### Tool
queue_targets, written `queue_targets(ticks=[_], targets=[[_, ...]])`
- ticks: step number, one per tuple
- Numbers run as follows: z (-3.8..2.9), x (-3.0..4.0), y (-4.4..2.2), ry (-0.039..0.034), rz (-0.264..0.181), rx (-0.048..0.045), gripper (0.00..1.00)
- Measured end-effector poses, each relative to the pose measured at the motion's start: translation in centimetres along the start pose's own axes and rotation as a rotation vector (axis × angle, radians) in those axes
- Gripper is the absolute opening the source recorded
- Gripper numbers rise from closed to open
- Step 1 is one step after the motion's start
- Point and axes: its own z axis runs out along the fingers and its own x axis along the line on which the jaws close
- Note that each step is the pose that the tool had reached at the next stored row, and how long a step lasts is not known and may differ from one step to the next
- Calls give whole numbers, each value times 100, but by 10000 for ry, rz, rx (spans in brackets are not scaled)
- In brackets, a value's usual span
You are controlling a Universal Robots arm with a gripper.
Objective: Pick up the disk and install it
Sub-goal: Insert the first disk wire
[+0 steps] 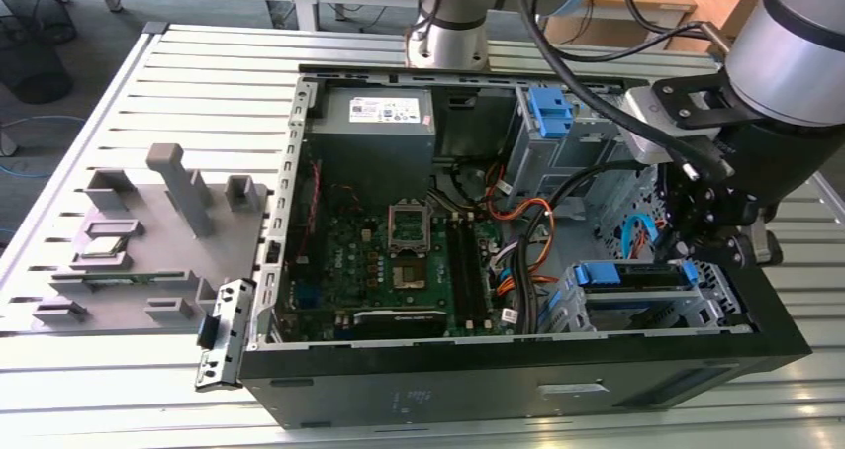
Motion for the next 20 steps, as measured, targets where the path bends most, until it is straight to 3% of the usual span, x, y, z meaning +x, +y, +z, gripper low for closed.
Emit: queue_targets(ticks=[7,12,20], targets=[[-7,3,128,-6,-4,274,16],[-3,4,183,-13,-3,322,16],[11,7,205,-23,12,345,16]])
